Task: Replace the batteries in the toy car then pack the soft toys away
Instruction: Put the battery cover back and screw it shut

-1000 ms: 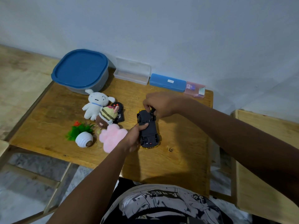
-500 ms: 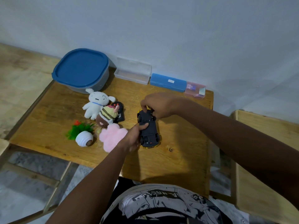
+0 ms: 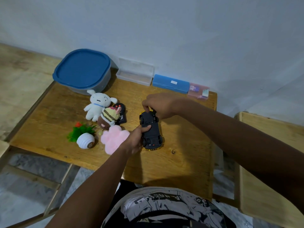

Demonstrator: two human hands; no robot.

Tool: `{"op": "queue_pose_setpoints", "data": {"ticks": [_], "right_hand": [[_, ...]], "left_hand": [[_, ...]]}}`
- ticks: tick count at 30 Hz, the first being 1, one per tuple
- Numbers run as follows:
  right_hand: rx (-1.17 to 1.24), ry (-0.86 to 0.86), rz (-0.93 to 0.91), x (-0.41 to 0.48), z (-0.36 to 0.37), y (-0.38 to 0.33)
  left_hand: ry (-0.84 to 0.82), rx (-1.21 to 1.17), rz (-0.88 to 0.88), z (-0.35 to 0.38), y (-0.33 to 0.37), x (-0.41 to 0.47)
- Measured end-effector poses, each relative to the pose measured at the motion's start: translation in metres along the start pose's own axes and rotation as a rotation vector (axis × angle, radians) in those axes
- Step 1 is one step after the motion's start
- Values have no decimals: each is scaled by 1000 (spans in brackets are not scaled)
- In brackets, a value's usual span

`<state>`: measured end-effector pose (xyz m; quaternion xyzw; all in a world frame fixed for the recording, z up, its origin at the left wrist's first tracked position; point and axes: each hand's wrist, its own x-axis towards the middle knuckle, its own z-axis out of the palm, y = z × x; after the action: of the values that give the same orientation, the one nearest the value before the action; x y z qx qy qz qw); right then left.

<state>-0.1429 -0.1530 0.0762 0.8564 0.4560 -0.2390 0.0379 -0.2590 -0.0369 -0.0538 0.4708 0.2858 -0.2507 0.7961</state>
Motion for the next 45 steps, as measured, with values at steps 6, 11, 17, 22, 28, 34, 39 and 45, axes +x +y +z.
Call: {"op": "queue_pose_setpoints", "data": {"ticks": [6,11,17,22,28,34,39,45], "right_hand": [[-69,69,112,1,1,-4],[-76,65,108,0,3,-1],[53,20,24,1,1,3],[-151,80,80,-2,2,-3],[-70,38,29,1,6,-4],[-24,44,32,5,0,-3],[-255,77,83,5,6,-8],[-141,-4,75,4,11,-2]], "left_hand": [[-11,13,4,0,-1,-1],[-10,9,-1,0,0,0],[-9,-1,-3,-1,1,-1],[-7,10,0,-1,0,1],[-3,2,7,0,0,0],[-3,1,6,0,0,1],[10,8,10,-1,-1,2],[-8,15,20,-2,-1,2]]}}
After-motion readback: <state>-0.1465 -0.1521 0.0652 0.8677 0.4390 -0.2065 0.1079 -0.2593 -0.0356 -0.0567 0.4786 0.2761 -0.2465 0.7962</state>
